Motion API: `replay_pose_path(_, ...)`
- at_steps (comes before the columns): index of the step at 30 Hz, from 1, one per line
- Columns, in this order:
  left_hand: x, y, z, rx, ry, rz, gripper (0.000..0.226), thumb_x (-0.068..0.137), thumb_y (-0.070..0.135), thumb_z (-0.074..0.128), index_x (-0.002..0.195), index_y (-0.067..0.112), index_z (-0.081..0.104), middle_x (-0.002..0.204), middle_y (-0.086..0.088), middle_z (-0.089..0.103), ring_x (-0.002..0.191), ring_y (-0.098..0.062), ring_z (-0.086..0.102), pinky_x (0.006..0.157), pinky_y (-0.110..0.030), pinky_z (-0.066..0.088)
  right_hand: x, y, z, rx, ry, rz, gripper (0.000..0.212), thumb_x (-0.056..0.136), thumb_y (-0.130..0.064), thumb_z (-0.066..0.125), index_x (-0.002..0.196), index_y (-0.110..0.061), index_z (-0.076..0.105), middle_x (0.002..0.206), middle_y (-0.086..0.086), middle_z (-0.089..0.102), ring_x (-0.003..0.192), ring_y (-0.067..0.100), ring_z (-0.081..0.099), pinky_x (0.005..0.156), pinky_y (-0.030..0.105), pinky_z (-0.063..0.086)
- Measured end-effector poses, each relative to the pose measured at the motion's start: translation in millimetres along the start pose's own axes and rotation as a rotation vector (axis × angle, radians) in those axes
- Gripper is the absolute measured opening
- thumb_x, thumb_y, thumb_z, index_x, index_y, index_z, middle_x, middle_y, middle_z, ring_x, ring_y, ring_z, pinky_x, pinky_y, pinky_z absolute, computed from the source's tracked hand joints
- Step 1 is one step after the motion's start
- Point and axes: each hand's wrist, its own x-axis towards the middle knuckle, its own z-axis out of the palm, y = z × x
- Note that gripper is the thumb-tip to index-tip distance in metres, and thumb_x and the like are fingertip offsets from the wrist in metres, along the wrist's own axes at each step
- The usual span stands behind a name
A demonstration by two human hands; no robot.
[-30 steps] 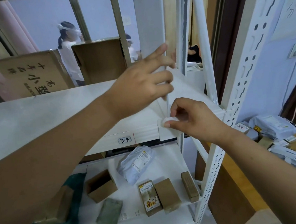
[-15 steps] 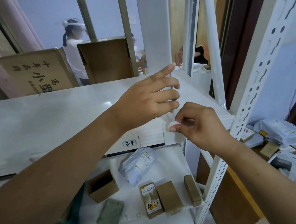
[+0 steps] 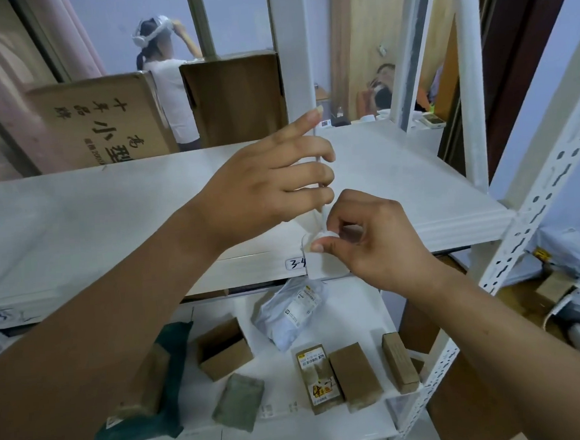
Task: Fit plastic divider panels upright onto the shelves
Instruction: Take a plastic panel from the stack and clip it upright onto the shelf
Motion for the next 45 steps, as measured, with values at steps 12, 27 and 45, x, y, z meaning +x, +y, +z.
replay_pose_path(12, 0, 2, -2, -0.065, 0.019, -0.007, 0.015, 0.104, -0.002, 0.069, 0.095, 0.002, 0.079, 0.096, -0.016, 0.073, 0.109, -0.035, 0.071, 0.120, -0.056, 0.042, -2, -8, -1, 0.124, 0.035, 0.211, 0.033, 0.070, -0.029, 0.096, 0.072, -0.008, 0.070, 0.078, 0.009, 0.067, 0.072, 0.031, 0.062, 0.068, 0.048, 0.052)
replay_pose_path(27, -4, 0, 2, -0.091, 0.004, 0.000, 0.015, 0.107, 0.000, 0.065, 0.099, 0.003, 0.078, 0.101, -0.014, 0.072, 0.121, -0.034, 0.066, 0.126, -0.050, 0.034, -8, -22, 14, -0.125, 0.062, 0.173, 0.044, 0.081, -0.051, 0.082, 0.080, -0.015, 0.057, 0.078, -0.003, 0.052, 0.067, 0.013, 0.047, 0.060, 0.029, 0.041)
replay_pose_path(45, -3, 11, 2, 0.019, -0.023, 0.031, 0.025, 0.105, -0.008, 0.061, 0.092, 0.003, 0.079, 0.088, -0.009, 0.070, 0.098, -0.028, 0.069, 0.123, -0.060, 0.036, -2, -19, 1, 0.097, 0.026, 0.409, 0.042, 0.059, -0.037, 0.101, 0.080, -0.021, 0.069, 0.088, -0.011, 0.069, 0.087, 0.007, 0.069, 0.088, 0.029, 0.060)
